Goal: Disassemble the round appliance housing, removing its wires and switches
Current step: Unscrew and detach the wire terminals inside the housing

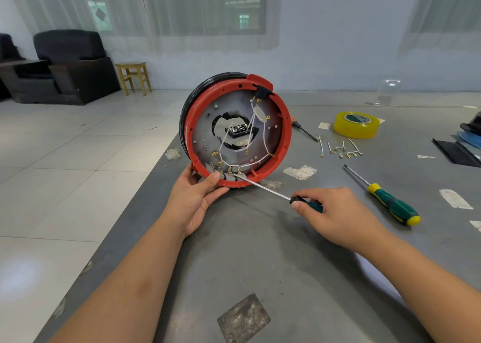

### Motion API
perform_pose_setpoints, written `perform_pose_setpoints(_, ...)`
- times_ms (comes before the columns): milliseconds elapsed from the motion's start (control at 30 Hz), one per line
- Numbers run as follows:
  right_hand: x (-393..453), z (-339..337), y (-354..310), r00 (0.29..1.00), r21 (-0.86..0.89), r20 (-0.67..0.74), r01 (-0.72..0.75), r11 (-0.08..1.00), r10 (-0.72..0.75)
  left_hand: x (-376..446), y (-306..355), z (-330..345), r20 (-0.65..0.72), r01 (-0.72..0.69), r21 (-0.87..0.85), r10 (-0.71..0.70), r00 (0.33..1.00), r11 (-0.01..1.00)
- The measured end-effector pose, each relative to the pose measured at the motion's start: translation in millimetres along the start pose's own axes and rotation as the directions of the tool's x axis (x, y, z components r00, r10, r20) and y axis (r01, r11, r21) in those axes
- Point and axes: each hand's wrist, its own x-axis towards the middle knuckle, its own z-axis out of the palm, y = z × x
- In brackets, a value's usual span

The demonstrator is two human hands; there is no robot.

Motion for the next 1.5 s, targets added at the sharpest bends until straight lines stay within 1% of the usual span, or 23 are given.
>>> perform_pose_setpoints(333,7.8,-5.0,1.4,0.994,0.119,0.1,-0.057,0.991,0.046,2.7,-1.1,-3.0,0.008,0.015,0.029,-0.016,1.0,0.999)
perform_pose_setpoints(667,-8.9,14.2,-11.8,0.999,0.001,-0.021,0.025,1.0,-0.025,0.6,-0.5,-1.4,-0.025,0.012,0.024,-0.012,1.0,1.0)
perform_pose_setpoints(1033,-17.4,18.2,-25.7,1.0,-0.035,-0.029,0.011,0.999,-0.012,-1.8,-1.0,1.5,-0.068,-0.02,0.017,0.021,0.997,1.0)
perform_pose_setpoints(1233,-18.6,18.9,-30.9,0.999,-0.044,-0.032,0.009,0.999,-0.011,-3.2,-0.1,2.5,-0.086,-0.028,-0.014,0.027,0.996,1.0)
perform_pose_setpoints(1367,-18.1,22.9,-35.9,0.996,-0.016,-0.084,0.009,1.0,-0.01,-4.2,0.4,3.5,-0.096,-0.012,-0.048,0.008,0.995,0.999)
perform_pose_setpoints(1500,-15.0,26.5,-41.3,0.996,-0.024,-0.085,0.004,1.0,-0.006,-4.6,0.9,2.6,-0.11,-0.012,-0.061,0.006,0.994,0.998)
